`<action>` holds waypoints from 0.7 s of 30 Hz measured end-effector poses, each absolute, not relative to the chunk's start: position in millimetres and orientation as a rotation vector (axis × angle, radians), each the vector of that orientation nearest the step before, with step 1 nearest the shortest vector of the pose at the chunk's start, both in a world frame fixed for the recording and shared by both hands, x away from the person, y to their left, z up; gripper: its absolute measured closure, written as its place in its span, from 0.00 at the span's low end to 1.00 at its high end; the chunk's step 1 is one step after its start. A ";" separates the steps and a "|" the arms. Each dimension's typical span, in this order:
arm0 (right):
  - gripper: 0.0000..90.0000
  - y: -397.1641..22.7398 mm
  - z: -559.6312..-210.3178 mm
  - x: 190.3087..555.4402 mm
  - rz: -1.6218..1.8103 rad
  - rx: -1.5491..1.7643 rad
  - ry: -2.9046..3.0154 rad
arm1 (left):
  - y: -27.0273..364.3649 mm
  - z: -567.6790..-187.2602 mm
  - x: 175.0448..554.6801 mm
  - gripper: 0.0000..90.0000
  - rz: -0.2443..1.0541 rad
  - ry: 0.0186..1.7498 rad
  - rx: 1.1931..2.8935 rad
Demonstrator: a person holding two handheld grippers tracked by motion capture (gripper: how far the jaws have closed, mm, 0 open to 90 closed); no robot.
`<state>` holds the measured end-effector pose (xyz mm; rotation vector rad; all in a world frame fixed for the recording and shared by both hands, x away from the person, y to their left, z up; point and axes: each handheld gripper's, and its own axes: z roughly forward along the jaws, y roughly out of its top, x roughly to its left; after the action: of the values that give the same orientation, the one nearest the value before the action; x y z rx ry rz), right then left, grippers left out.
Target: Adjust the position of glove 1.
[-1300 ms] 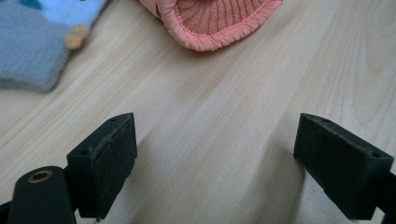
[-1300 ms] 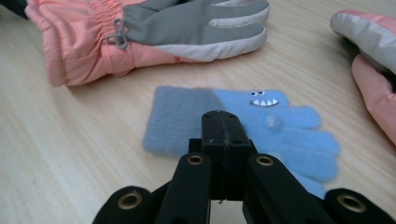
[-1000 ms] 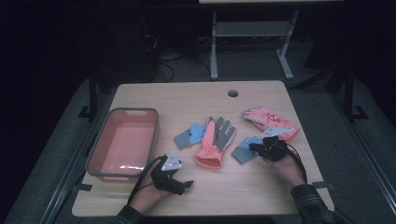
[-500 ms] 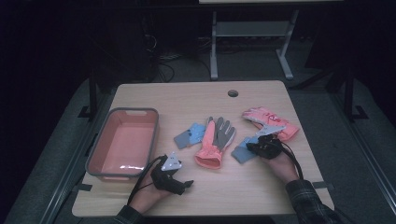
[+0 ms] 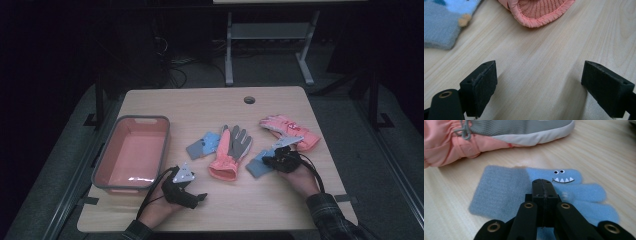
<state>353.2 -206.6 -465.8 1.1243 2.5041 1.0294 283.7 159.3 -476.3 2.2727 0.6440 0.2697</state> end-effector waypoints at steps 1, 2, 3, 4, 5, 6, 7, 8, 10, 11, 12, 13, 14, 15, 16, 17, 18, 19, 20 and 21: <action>1.00 -205.7 -465.6 352.1 1.029 1.118 2.510 | 159.3 -476.3 283.7 0.14 0.269 0.644 2.273; 1.00 -205.1 -465.5 351.5 1.026 1.110 2.513 | 159.4 -476.3 283.8 0.14 0.270 0.644 2.273; 1.00 -203.9 -465.4 349.9 1.027 1.107 2.518 | 159.3 -476.3 283.8 0.14 0.270 0.644 2.273; 1.00 -203.5 -465.3 349.0 1.025 1.094 2.521 | 159.4 -476.3 283.7 0.14 0.270 0.644 2.273; 1.00 -202.7 -465.2 347.7 1.023 1.091 2.524 | 159.3 -476.3 283.8 0.14 0.270 0.644 2.272; 1.00 -201.8 -464.9 346.3 1.023 1.093 2.528 | 159.3 -476.3 283.7 0.14 0.270 0.644 2.273; 1.00 -201.2 -464.5 345.1 1.017 1.085 2.534 | 159.3 -476.3 283.8 0.14 0.270 0.644 2.272; 1.00 -200.0 -464.5 343.4 1.020 1.088 2.535 | 159.4 -476.3 283.7 0.14 0.270 0.644 2.273; 1.00 -198.8 -464.2 341.2 1.014 1.075 2.542 | 159.3 -476.3 283.7 0.14 0.270 0.644 2.273; 1.00 -197.7 -464.0 339.6 1.014 1.078 2.541 | 159.3 -476.3 283.8 0.14 0.270 0.644 2.272; 1.00 -197.2 -463.8 338.7 1.012 1.075 2.546 | 159.3 -476.3 283.7 0.14 0.269 0.645 2.272; 1.00 -196.3 -463.6 337.2 1.011 1.072 2.549 | 159.3 -476.3 283.7 0.14 0.270 0.644 2.272; 1.00 -195.2 -463.4 335.3 1.011 1.073 2.551 | 159.3 -476.3 283.8 0.14 0.270 0.644 2.272; 1.00 -194.4 -462.7 333.9 1.003 1.072 2.558 | 159.3 -476.3 283.8 0.14 0.270 0.644 2.272; 1.00 -193.8 -462.9 333.1 1.003 1.062 2.559 | 159.3 -476.3 283.7 0.14 0.270 0.644 2.273; 1.00 -192.8 -462.5 331.5 0.999 1.062 2.564 | 159.3 -476.3 283.8 0.14 0.270 0.644 2.273; 1.00 -191.8 -462.3 330.1 1.001 1.063 2.567 | 159.4 -476.3 283.8 0.14 0.270 0.644 2.273; 1.00 -191.2 -462.2 329.2 0.999 1.059 2.569 | 159.3 -476.3 283.8 0.14 0.270 0.644 2.272; 1.00 -189.8 -461.9 327.5 0.999 1.063 2.572 | 159.3 -476.3 283.8 0.14 0.270 0.644 2.273; 1.00 -188.9 -461.8 326.3 0.998 1.063 2.573 | 159.3 -476.3 283.7 0.14 0.269 0.644 2.273</action>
<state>326.3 -188.9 -461.8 1.0634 2.5729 0.9978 283.7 159.3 -476.3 2.2728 0.6443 0.2695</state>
